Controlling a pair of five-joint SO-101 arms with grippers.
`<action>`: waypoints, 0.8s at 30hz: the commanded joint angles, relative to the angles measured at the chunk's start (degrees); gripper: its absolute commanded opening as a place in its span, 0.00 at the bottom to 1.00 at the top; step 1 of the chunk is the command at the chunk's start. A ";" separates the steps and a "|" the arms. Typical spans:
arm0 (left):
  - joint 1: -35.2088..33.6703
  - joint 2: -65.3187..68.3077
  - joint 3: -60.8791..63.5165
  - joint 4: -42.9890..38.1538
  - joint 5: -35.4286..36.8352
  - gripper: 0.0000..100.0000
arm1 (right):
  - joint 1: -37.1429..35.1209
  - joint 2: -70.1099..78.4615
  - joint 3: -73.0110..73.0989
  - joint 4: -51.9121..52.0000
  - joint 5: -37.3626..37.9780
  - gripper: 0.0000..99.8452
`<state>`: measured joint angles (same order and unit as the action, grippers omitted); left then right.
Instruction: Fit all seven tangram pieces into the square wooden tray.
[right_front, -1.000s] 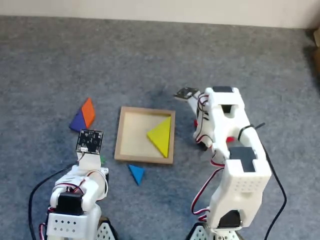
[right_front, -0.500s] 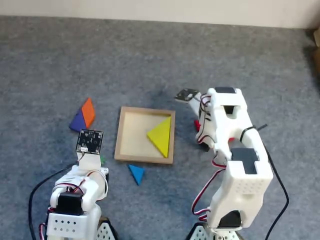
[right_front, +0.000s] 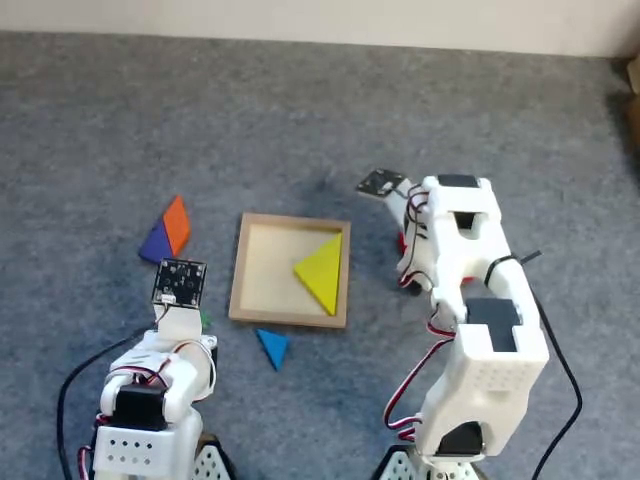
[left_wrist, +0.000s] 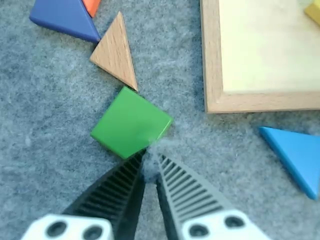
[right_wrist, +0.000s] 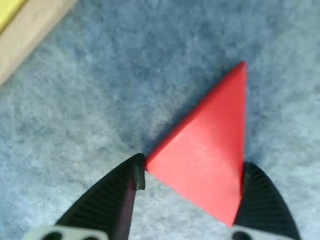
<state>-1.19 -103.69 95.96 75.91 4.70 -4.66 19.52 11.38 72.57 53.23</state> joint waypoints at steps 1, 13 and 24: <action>0.04 -0.48 1.19 0.35 0.26 0.00 | -0.22 -5.58 1.36 1.54 0.88 0.22; 0.04 -0.48 1.19 0.35 0.26 0.00 | -6.37 -13.67 0.92 1.54 0.53 0.21; 0.04 -0.48 1.19 0.35 0.26 0.00 | -18.77 -15.78 1.10 -5.14 0.53 0.21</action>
<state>-1.19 -103.69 95.96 75.91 4.70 -19.25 7.30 13.05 71.43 53.58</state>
